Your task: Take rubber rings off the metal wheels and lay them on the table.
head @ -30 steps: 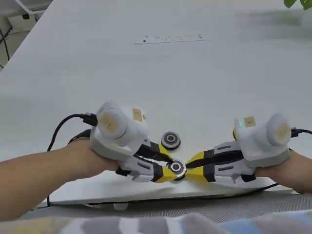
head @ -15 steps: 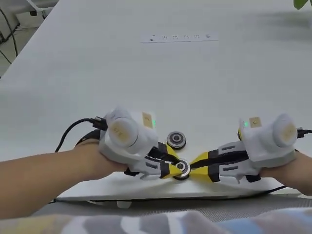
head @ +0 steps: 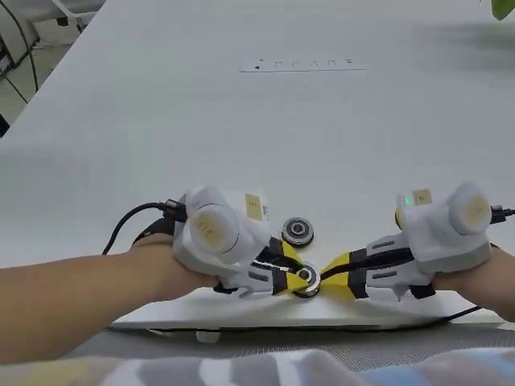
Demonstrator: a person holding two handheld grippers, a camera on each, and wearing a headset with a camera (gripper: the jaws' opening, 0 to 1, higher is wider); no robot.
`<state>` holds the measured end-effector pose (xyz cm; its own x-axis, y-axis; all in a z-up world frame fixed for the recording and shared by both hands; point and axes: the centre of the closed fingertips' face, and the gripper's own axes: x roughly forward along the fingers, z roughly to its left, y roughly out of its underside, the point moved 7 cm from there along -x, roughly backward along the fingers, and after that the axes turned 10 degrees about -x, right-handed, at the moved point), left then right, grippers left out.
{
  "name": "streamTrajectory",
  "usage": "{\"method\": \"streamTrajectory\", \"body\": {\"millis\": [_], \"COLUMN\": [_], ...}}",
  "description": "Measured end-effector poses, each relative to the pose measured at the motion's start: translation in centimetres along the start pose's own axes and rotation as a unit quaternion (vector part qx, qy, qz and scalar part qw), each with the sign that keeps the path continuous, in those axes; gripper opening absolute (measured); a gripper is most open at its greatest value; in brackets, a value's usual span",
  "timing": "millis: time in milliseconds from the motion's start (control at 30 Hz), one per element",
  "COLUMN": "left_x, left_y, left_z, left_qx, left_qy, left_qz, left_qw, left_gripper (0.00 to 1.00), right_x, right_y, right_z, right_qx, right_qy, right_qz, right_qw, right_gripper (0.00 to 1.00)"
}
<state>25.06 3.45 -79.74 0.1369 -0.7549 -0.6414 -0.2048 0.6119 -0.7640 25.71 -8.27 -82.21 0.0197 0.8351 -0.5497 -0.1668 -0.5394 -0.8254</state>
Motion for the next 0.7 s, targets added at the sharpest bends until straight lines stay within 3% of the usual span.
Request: {"method": "streamTrajectory", "body": {"millis": [233, 433, 633, 700], "left_x": [0.0, 0.0, 0.2, 0.2], "left_y": [0.0, -0.1, -0.2, -0.2], "left_z": [0.0, 0.0, -0.1, -0.1], "left_qx": [0.012, 0.008, 0.006, 0.007], "left_qy": [-0.003, -0.005, -0.005, -0.005], "left_qz": [0.002, 0.001, 0.001, 0.002], "left_qw": [0.9999, 1.0, 1.0, 1.0], "left_gripper": [0.13, 0.12, 0.12, 0.12], "right_x": [0.2, -0.1, -0.8, -1.0], "right_y": [-0.2, -0.1, 0.2, -0.1], "right_z": [0.0, -0.1, -0.3, -0.3], "right_qx": [0.04, 0.114, 0.147, 0.166], "right_qy": [-0.002, -0.001, 0.0, 0.003], "right_qz": [0.012, -0.023, -0.034, -0.054], "right_qw": [0.9991, 0.9932, 0.9886, 0.9847], "right_gripper": [0.0, 0.0, 0.0, 0.0]}}
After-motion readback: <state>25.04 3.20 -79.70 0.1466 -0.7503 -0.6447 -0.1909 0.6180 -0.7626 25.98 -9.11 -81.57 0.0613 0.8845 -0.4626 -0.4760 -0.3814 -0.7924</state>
